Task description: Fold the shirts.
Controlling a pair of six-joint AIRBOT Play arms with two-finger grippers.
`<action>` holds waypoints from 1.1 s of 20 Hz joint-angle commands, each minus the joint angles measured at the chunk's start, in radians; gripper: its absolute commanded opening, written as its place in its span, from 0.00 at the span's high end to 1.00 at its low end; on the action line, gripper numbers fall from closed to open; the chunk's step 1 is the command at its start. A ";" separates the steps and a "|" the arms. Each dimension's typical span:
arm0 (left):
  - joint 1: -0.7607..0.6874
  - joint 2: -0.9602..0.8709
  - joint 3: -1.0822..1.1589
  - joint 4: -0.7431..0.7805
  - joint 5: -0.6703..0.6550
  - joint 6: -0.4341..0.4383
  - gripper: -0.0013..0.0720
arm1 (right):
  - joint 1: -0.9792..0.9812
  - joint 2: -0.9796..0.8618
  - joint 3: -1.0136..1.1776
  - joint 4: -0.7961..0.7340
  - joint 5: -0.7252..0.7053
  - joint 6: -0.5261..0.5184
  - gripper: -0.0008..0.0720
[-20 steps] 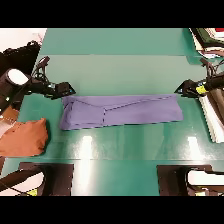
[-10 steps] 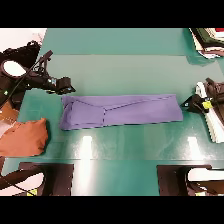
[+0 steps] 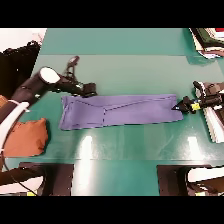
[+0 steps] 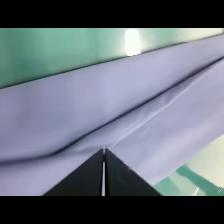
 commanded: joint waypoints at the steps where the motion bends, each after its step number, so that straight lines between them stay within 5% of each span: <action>1: -0.105 -0.102 0.017 -0.071 0.108 -0.018 0.95 | 0.009 0.075 0.000 0.030 0.011 -0.025 0.97; 9: -0.243 -0.349 0.264 -0.074 0.062 -0.015 0.95 | 0.168 0.322 0.246 0.180 0.069 0.081 0.97; 13: -0.267 -0.388 0.278 -0.085 0.058 -0.016 0.95 | 0.318 0.326 0.389 0.186 0.070 0.179 0.97; 22: -0.284 -0.419 0.310 -0.077 0.061 -0.014 0.95 | 0.565 0.324 0.482 0.188 0.000 0.198 0.97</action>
